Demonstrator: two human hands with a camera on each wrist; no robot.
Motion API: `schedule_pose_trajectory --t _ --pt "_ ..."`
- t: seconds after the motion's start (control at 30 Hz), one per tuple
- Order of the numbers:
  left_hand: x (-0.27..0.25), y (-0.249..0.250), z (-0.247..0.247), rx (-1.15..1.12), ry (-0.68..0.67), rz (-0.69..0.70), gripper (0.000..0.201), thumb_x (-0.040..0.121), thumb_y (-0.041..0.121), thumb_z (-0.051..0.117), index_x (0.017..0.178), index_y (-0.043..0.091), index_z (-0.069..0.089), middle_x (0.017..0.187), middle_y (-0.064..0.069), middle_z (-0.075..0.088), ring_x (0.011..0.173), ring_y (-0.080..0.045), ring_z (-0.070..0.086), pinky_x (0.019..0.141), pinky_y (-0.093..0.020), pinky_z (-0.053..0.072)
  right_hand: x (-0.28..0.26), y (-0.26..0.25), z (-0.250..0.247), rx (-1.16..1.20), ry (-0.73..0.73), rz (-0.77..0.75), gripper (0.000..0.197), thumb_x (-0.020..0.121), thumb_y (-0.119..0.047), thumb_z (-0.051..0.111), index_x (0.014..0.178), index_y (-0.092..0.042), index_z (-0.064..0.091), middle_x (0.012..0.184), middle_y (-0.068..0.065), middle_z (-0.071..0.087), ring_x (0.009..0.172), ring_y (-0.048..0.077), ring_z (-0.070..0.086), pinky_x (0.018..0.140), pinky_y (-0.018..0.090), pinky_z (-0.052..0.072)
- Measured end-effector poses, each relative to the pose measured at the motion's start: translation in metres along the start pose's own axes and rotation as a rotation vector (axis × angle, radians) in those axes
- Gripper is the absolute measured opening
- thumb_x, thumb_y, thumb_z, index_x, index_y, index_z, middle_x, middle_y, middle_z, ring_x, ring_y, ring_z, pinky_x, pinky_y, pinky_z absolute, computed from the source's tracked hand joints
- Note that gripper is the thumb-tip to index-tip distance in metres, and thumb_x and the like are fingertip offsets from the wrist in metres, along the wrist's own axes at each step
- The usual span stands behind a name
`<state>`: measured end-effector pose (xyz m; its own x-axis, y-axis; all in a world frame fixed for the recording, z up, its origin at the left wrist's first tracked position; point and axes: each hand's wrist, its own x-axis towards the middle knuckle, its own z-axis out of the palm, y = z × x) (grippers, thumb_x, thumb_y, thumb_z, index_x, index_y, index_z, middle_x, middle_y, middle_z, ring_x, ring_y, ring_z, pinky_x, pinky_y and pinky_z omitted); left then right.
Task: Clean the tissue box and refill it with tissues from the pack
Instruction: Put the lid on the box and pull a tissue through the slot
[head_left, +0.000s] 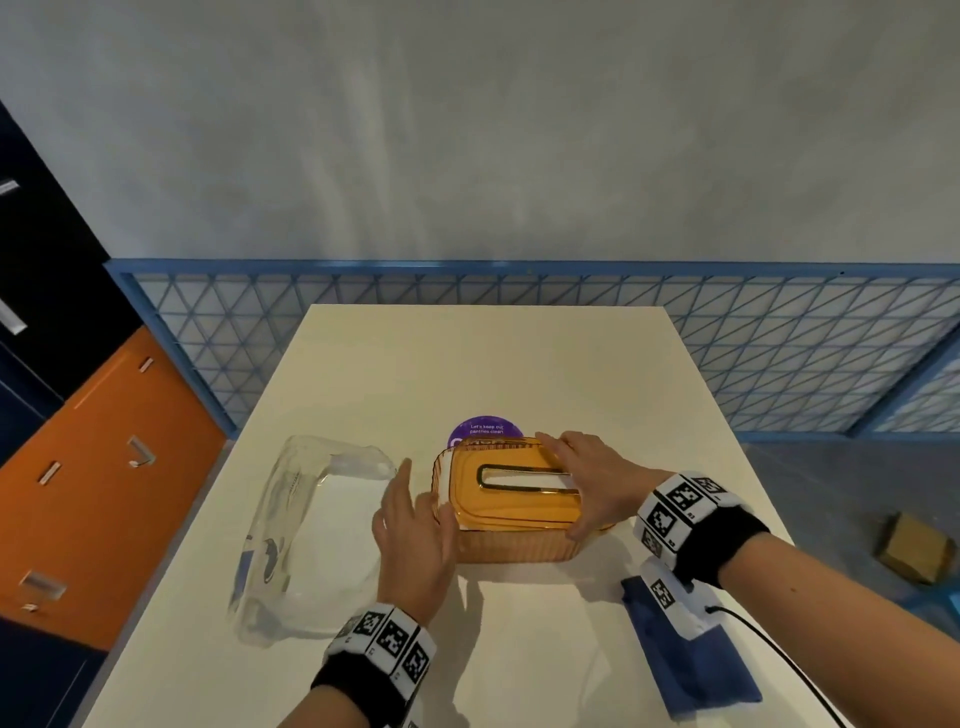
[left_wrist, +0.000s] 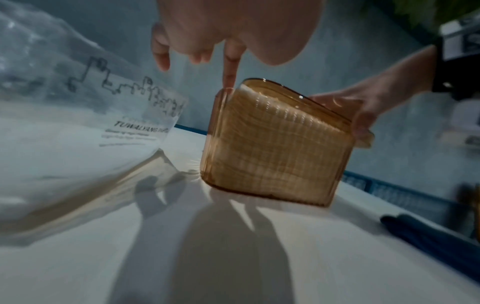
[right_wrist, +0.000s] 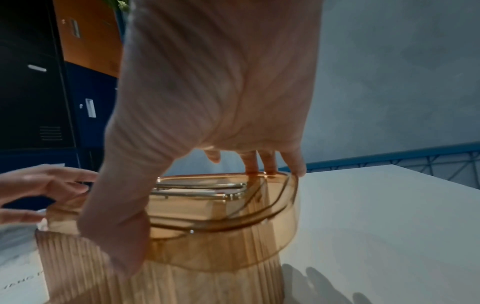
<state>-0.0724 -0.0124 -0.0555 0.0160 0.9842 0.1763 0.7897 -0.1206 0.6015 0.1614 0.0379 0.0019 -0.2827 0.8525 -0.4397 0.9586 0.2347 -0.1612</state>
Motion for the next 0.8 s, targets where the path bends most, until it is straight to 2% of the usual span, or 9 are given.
schedule_pose_trajectory --t 0.1,0.2,0.3,0.4,0.53,0.6,0.63,0.7,0.8 --pt "0.016 -0.001 0.0 -0.279 -0.154 -0.136 0.051 0.097 0.047 0.027 0.119 0.006 0.047 0.125 -0.01 0.051 0.115 -0.025 0.053 0.095 -0.038 0.046 0.005 -0.006 -0.001 -0.026 -0.022 -0.019 0.124 0.063 -0.047 0.079 0.149 -0.021 -0.007 0.152 0.008 0.011 0.139 0.029 0.015 0.115 0.048 0.023" --pt "0.028 -0.004 0.004 -0.292 -0.16 -0.181 0.025 0.1 0.029 0.035 0.111 0.009 0.045 0.107 -0.006 0.054 0.1 -0.024 0.057 0.082 -0.034 0.047 0.01 -0.014 0.0 -0.037 -0.028 -0.031 0.123 0.065 -0.046 0.078 0.15 -0.018 -0.005 0.153 0.009 0.01 0.14 0.028 0.013 0.115 0.047 0.022" --pt "0.029 -0.007 0.008 -0.274 -0.169 -0.191 0.02 0.1 0.022 0.035 0.112 0.009 0.044 0.104 -0.003 0.052 0.097 -0.021 0.056 0.079 -0.031 0.045 0.013 -0.014 0.003 -0.04 -0.032 -0.043 0.122 0.065 -0.046 0.079 0.149 -0.018 -0.005 0.152 0.008 0.01 0.141 0.027 0.012 0.116 0.05 0.02" --pt "0.027 -0.01 0.01 -0.246 -0.167 -0.165 0.014 0.1 0.024 0.034 0.102 0.014 0.043 0.098 -0.005 0.055 0.093 -0.023 0.058 0.079 -0.036 0.049 0.014 -0.009 0.006 -0.032 -0.033 -0.048 0.122 0.066 -0.047 0.078 0.15 -0.017 -0.005 0.155 0.008 0.007 0.143 0.026 0.009 0.117 0.05 0.017" --pt "0.029 -0.007 0.006 -0.155 -0.185 -0.168 0.017 0.1 0.024 0.032 0.101 0.01 0.044 0.099 -0.008 0.055 0.09 -0.023 0.056 0.079 -0.039 0.049 0.011 -0.007 0.001 0.018 -0.084 -0.02 0.117 0.069 -0.048 0.077 0.15 -0.022 -0.003 0.159 0.005 -0.002 0.146 0.026 -0.002 0.119 0.05 0.01" --pt "0.032 -0.003 0.0 -0.057 -0.172 -0.105 0.02 0.1 0.019 0.033 0.111 0.009 0.046 0.114 -0.009 0.051 0.103 -0.021 0.05 0.085 -0.034 0.045 0.007 -0.008 -0.007 0.133 -0.083 0.013 0.099 0.074 -0.046 0.073 0.149 -0.029 0.01 0.159 0.003 0.0 0.147 0.027 -0.005 0.119 0.051 0.009" --pt "0.034 0.0 -0.003 0.006 -0.155 -0.044 0.024 0.099 0.018 0.034 0.119 0.011 0.046 0.123 -0.007 0.047 0.111 -0.021 0.045 0.089 -0.033 0.043 0.005 -0.008 -0.011 0.188 -0.037 0.02 0.083 0.078 -0.045 0.069 0.146 -0.032 0.023 0.159 0.002 0.003 0.147 0.027 -0.004 0.118 0.052 0.009" --pt "0.039 0.006 -0.006 0.106 -0.15 0.085 0.034 0.099 0.023 0.036 0.131 0.018 0.043 0.14 -0.005 0.036 0.125 -0.022 0.036 0.099 -0.034 0.038 0.001 -0.008 -0.014 0.165 0.117 -0.009 0.043 0.085 -0.039 0.063 0.127 -0.034 0.053 0.158 -0.003 0.014 0.147 0.026 0.0 0.118 0.051 0.014" --pt "0.044 0.015 -0.004 0.178 -0.229 0.219 0.031 0.098 0.029 0.04 0.127 0.024 0.048 0.149 -0.002 0.026 0.135 -0.021 0.026 0.107 -0.034 0.031 0.004 -0.008 -0.008 -0.025 0.247 -0.109 0.017 0.085 -0.032 0.065 0.102 -0.03 0.069 0.156 -0.006 0.021 0.147 0.024 0.002 0.116 0.05 0.018"
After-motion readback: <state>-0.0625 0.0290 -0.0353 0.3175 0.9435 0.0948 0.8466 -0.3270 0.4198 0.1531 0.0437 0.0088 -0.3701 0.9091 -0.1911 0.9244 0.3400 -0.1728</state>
